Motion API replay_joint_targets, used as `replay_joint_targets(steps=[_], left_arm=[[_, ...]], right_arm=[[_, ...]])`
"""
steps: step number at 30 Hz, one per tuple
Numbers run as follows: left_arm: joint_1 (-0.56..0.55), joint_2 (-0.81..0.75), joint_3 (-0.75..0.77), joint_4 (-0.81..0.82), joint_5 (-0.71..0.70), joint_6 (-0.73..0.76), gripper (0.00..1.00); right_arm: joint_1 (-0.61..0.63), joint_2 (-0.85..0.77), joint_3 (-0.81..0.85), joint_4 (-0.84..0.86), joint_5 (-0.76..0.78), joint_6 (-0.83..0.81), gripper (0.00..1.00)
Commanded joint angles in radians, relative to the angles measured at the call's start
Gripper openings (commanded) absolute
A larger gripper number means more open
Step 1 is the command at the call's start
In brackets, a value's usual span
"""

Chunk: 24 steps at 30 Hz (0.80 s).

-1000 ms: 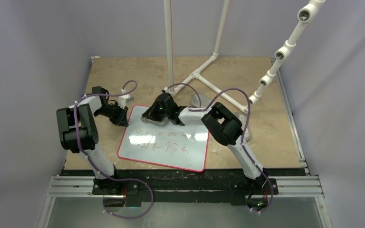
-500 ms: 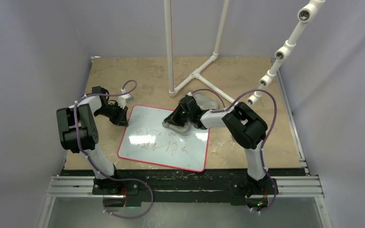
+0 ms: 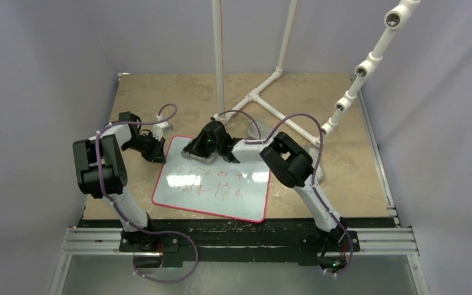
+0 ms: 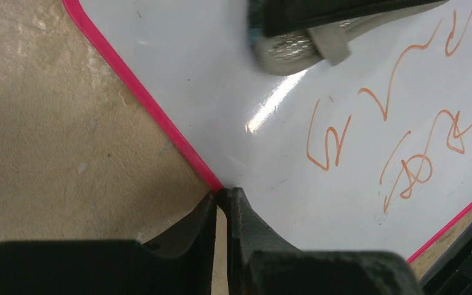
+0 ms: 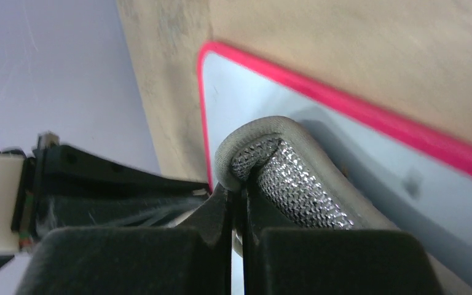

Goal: Erase the whiteboard
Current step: Erase the whiteboard at the whiteboard stand.

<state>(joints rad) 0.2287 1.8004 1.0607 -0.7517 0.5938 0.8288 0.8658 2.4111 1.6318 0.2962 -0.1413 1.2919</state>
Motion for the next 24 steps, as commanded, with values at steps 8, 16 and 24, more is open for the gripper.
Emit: replay_joint_targets(steps=[8, 16, 24], left_arm=[[-0.015, 0.083, -0.08, -0.006, -0.159, 0.041, 0.03], [-0.016, 0.071, -0.093, -0.017, -0.152, 0.044, 0.02], [-0.014, 0.058, -0.103, -0.016, -0.155, 0.056, 0.01]], right_arm=[[-0.121, -0.373, -0.577, -0.062, 0.131, -0.058, 0.0], [0.071, -0.081, -0.076, -0.138, 0.078, -0.134, 0.0], [0.072, -0.102, -0.111, -0.178, 0.045, -0.177, 0.0]])
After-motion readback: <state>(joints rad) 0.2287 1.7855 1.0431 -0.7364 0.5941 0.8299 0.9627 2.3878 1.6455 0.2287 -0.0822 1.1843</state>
